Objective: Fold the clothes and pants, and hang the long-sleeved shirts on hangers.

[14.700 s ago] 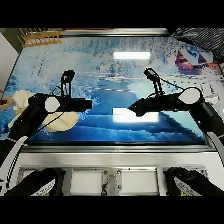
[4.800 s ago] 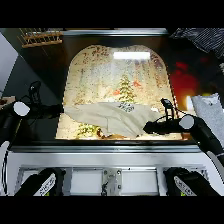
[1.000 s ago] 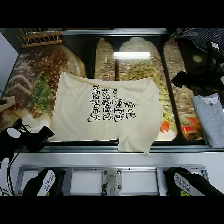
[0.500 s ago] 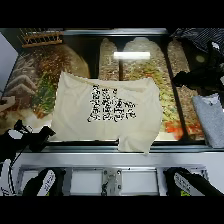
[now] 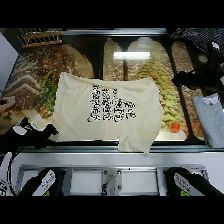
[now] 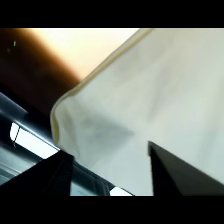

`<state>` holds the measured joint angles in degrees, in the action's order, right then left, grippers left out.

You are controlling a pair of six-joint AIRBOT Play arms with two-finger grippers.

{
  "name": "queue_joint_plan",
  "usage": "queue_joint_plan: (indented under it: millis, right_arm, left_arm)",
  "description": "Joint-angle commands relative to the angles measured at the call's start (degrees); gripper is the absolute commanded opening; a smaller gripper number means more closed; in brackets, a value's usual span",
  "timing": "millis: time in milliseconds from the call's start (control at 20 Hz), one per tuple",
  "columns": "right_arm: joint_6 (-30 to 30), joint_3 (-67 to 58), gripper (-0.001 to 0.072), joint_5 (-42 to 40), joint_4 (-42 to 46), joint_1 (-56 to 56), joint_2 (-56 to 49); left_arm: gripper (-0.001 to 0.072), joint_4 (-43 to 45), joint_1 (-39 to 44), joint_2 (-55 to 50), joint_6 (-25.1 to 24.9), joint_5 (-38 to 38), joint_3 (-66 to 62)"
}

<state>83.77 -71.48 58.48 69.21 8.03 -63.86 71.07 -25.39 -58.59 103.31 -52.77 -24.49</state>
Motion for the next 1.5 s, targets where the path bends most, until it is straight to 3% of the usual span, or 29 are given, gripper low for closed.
queue_joint_plan:
  millis: [0,100,300,450,550,700,1200,1300,1350,1450]
  right_arm:
    - [0.0,0.0,0.044,1.1,0.5,0.2,0.0]
    - [0.0,0.0,0.044,3.5,3.6,1.0,0.3]
    - [-1.5,6.3,0.044,12.4,4.7,8.9,0.4]
    - [-2.0,21.6,0.0451,11.4,3.5,15.6,-0.2]
    - [-8.5,30.6,0.0451,10.2,-3.2,17.6,-2.0]
    - [-15.4,39.3,0.0448,6.4,-12.3,16.2,-5.2]
    - [-16.6,41.3,0.0433,-3.7,-19.8,-0.1,-9.2]
    - [-17.8,41.1,0.0096,-4.5,-19.8,-1.9,-9.1]
    - [-17.9,40.7,0.0019,-4.5,-19.5,-2.0,-9.0]
    - [-17.8,38.1,0.0011,-4.1,-16.9,-1.9,-7.6]
  left_arm:
    - [0.0322,-0.2,3.8,-1.7,0.7,2.4,-0.3]
    - [0.0,-0.1,4.2,-0.6,0.6,2.4,-0.3]
    - [0.0004,0.6,2.9,6.3,-0.4,1.6,-0.3]
    - [0.0004,1.4,3.7,9.7,-1.6,0.7,-0.3]
    - [0.0004,1.4,5.4,11.0,-1.6,1.2,-0.3]
    - [0.0004,1.4,8.5,11.4,-1.6,2.5,-0.3]
    - [0.0004,1.3,12.1,6.6,-1.5,2.7,-0.3]
    - [0.0004,1.4,12.1,8.6,-1.5,3.7,-0.3]
    - [0.0003,1.4,12.1,9.9,-1.5,4.0,-0.3]
    - [0.0004,1.4,12.1,13.1,-1.5,4.1,-0.5]
